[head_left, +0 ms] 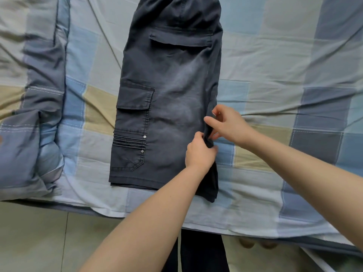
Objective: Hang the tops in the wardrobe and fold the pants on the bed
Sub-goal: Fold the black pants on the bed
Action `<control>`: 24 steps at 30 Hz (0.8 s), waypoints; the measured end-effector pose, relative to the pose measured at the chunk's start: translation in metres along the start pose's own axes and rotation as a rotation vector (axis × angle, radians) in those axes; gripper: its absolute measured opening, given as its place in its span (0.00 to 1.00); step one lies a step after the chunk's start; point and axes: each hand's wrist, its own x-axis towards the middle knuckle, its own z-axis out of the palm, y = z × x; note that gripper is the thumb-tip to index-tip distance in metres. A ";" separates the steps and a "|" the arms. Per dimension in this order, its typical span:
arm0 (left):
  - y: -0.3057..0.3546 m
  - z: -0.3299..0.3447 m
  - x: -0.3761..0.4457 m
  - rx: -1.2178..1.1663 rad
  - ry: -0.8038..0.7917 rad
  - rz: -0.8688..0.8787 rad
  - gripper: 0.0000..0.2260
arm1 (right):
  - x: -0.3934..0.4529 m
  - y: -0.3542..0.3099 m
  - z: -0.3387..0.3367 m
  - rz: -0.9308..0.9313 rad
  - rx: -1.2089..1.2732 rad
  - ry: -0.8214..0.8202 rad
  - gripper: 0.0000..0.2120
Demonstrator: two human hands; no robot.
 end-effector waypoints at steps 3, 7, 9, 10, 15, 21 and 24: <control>-0.014 -0.015 0.005 -0.165 -0.009 -0.084 0.05 | 0.009 -0.008 0.015 -0.060 -0.112 -0.042 0.09; -0.036 -0.039 0.009 -0.389 -0.069 -0.156 0.08 | 0.015 -0.009 0.026 -0.233 -0.413 -0.053 0.06; -0.047 -0.048 0.013 -0.445 -0.099 -0.186 0.10 | 0.014 -0.004 0.027 -0.378 -0.577 -0.039 0.06; -0.052 -0.051 0.016 -0.437 -0.108 -0.193 0.10 | 0.013 0.000 0.027 -0.446 -0.665 -0.035 0.08; -0.070 -0.057 0.015 -0.270 -0.212 -0.205 0.11 | 0.002 0.018 0.016 -0.646 -1.211 -0.156 0.28; -0.081 -0.116 0.010 0.707 -0.185 0.408 0.07 | -0.004 0.032 0.005 -0.813 -1.514 -0.201 0.31; -0.086 -0.177 0.021 1.117 -0.109 1.164 0.15 | -0.002 0.035 0.006 -0.848 -1.575 -0.185 0.31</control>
